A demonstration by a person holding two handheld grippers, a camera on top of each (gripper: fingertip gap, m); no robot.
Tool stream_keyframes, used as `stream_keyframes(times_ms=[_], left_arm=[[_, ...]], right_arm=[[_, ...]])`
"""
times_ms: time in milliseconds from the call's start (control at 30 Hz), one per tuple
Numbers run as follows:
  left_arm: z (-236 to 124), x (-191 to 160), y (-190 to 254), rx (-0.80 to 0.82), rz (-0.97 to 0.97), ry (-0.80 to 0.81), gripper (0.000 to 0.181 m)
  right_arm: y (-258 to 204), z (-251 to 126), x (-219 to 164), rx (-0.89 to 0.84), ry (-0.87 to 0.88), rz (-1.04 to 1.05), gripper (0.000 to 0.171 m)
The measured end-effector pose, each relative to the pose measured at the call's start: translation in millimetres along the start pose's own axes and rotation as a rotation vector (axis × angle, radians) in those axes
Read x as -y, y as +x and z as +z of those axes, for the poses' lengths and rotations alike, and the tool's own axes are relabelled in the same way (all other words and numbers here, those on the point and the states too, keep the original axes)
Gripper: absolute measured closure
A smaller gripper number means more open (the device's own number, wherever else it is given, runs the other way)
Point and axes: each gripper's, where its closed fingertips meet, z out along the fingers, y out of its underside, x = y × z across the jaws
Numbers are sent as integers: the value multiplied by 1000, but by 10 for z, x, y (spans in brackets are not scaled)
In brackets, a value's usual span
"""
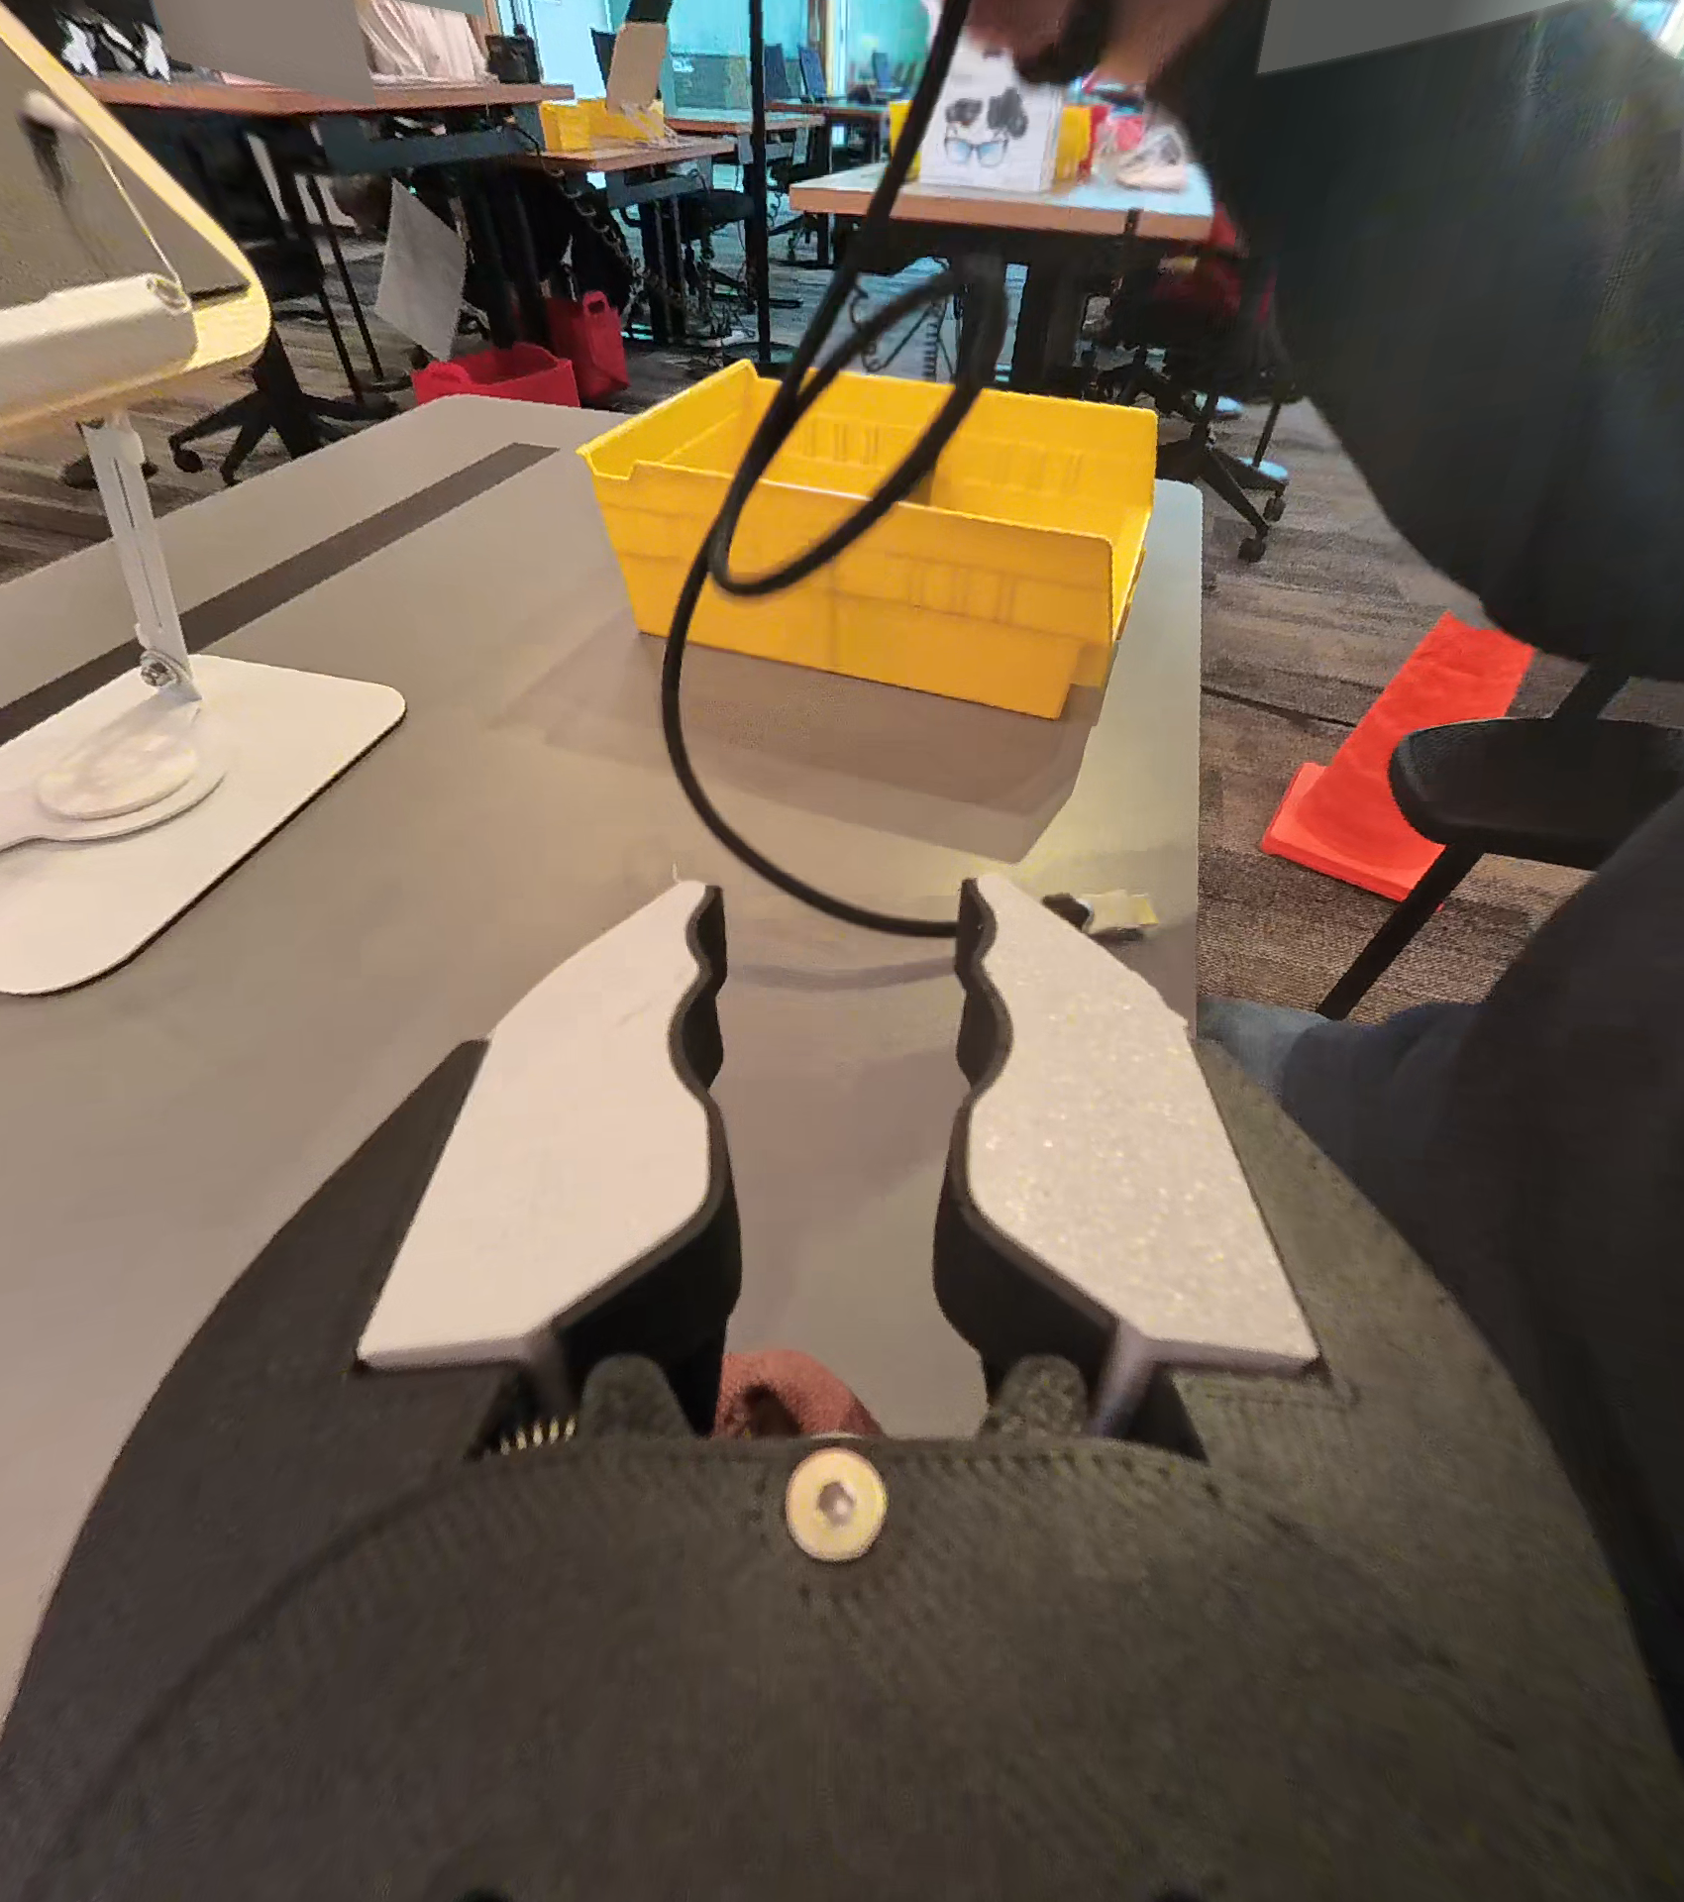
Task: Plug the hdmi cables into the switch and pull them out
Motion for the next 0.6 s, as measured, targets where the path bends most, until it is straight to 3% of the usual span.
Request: stream_keyframes(times_ms=[300,600], left_arm=[[28,-63,-33,3,-20,-7,139],[46,-91,-45,5,-27,-7,140]], right_arm=[[582,-1164,1013,-268,82,-58,134],[1002,-2072,1550,-485,49,-113,135]])
